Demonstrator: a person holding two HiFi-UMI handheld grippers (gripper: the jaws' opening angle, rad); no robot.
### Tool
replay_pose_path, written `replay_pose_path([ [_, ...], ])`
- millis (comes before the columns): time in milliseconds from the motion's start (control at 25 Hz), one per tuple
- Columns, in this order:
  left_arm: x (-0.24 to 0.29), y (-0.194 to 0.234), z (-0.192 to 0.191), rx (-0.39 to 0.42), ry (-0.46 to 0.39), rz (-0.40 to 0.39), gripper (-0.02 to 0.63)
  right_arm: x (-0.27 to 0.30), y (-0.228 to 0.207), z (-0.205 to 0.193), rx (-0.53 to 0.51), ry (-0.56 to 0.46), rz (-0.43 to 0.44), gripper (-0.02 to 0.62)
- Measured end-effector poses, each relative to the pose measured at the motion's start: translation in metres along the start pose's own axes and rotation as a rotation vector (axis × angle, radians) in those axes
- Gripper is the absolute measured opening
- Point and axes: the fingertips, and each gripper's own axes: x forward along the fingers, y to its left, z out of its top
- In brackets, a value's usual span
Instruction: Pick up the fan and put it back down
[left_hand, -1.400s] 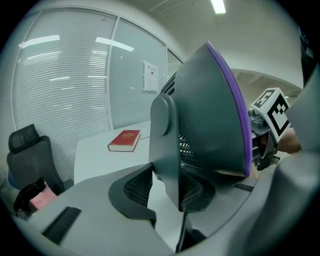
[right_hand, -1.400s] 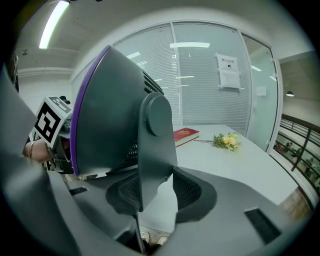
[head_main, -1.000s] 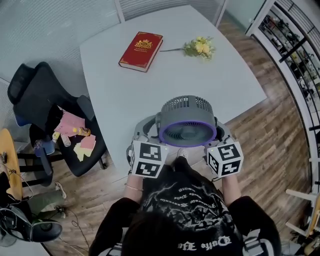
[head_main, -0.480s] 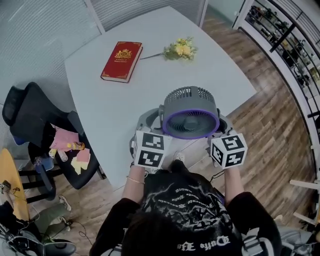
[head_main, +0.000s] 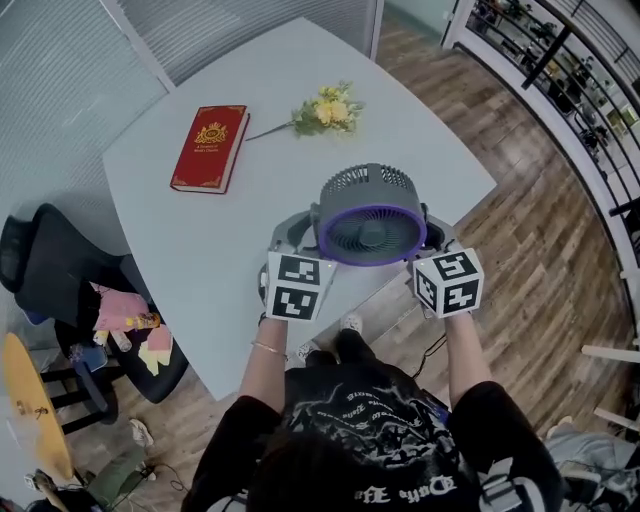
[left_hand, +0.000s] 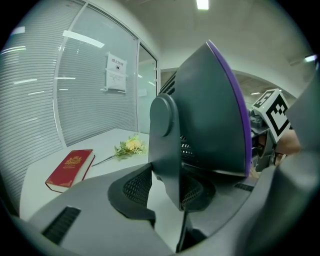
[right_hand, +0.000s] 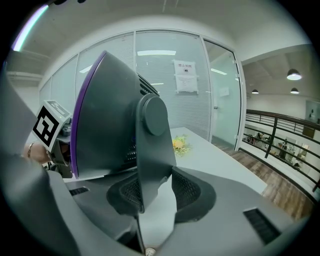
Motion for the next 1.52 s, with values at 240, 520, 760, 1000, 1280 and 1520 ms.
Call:
replay_pose_path([
  [240, 0.051, 0.009, 0.004, -0.024, 0.023, 0.002, 0.124, 0.035, -0.037, 0.003, -0.008, 0.025, -0.005, 0.127],
  [520, 0.112, 0.017, 0.005, -0.060, 0.032, 0.011, 0.117, 0.077, -0.082, -0.002, 0.011, 0.035, -0.009, 0.123],
  [760, 0.161, 0.024, 0.007, -0.058, 0.054, 0.005, 0.115, 0.111, -0.118, -0.010, 0.029, 0.056, -0.021, 0.120],
  [1000, 0.199, 0.025, 0.008, -0.063, 0.068, -0.019, 0.115, 0.133, -0.144, -0.017, 0.046, 0.070, -0.025, 0.121],
  [1280, 0.235, 0.033, 0.010, -0.058, 0.077, -0.010, 0.114, 0.163, -0.170, -0.022, 0.049, 0.070, -0.032, 0.120],
  [1520, 0.267, 0.029, 0.002, -0.061, 0.091, -0.011, 0.114, 0.180, -0.194, -0.035, 0.042, 0.113, -0.076, 0.106],
])
